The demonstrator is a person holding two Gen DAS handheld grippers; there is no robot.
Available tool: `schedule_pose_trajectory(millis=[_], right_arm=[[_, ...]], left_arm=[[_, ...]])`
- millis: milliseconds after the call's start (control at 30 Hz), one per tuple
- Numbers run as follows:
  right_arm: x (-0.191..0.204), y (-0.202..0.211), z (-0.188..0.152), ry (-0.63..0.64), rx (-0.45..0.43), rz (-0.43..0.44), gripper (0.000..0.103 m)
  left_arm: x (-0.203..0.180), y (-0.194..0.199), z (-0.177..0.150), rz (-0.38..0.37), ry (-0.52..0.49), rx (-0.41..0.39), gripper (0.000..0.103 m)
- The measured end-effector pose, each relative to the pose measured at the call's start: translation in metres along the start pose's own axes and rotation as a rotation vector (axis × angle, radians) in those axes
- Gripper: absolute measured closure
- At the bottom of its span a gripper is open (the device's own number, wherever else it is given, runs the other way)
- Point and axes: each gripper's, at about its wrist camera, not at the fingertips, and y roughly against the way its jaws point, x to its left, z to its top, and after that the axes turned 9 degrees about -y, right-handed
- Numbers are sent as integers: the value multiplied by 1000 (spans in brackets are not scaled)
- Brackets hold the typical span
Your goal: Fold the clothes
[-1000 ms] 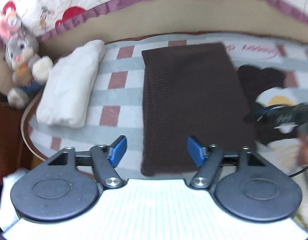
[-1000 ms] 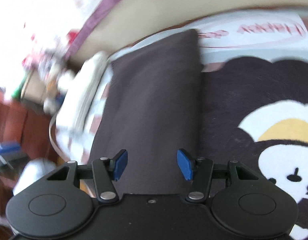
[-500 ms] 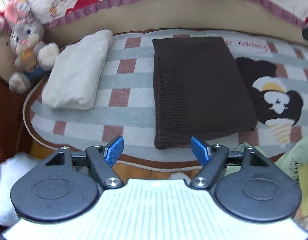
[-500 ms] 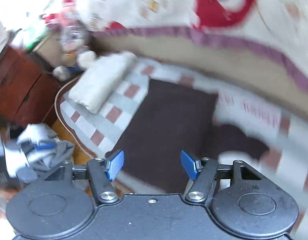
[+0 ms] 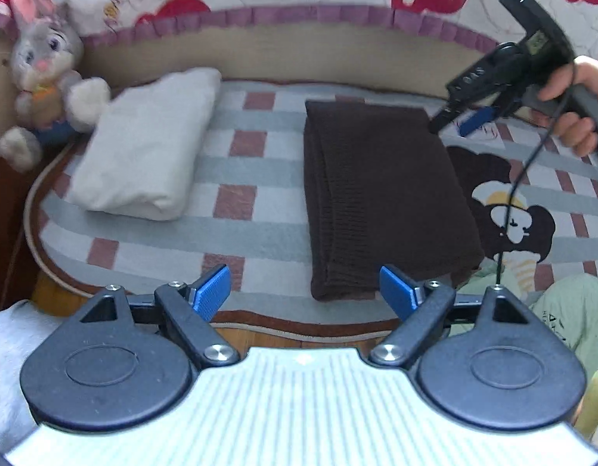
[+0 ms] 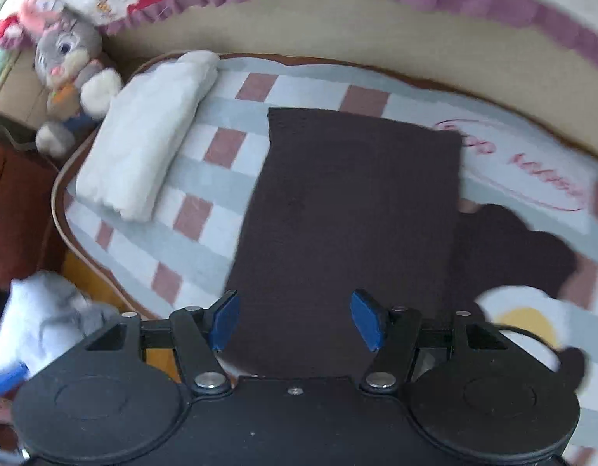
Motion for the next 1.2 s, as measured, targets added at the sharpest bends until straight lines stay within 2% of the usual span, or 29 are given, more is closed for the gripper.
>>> schedule_pose_trajectory(millis=[67, 133, 200, 233, 300, 367, 467, 567, 667, 767, 900, 1033, 1100, 1200], right_arm=[[-9, -19, 8, 19, -38, 6, 37], [-19, -31, 8, 47, -83, -42, 38], [-31, -36, 4, 66, -124, -122, 37], [-38, -37, 1, 73, -144, -133, 37], [-57, -35, -7, 70, -208, -100, 37], [-82, -36, -11, 38, -256, -29, 37], [-113, -43, -20, 25, -296, 60, 37], [-135, -51, -33, 57, -292, 120, 37], [-154, -64, -40, 80, -246, 162, 37], [-169, -79, -39, 52, -203, 220, 37], [-188, -99, -36, -7, -176, 302, 32], [-197, -115, -37, -62, -148, 337, 27], [-201, -121, -38, -92, -138, 361, 24], [-205, -129, -40, -118, -139, 405, 23]], left_arm=[[3, -24, 5, -34, -3, 3, 19], [4, -51, 10, -71, -3, -15, 19], [4, -78, 14, -50, -10, -54, 19], [5, -90, 17, -41, -8, -89, 19], [12, -111, 21, -42, 23, -183, 19], [26, -135, 23, -104, 113, -222, 19], [36, -175, 17, -181, 220, -215, 19], [31, -215, 9, -256, 240, -168, 19], [20, -251, 4, -259, 207, -98, 19], [13, -278, 8, -256, 180, -53, 19], [17, -301, 19, -294, 206, -29, 19], [23, -320, 27, -344, 228, 18, 19], [24, -326, 28, -385, 245, 17, 9], [19, -329, 32, -394, 232, 19, 7]])
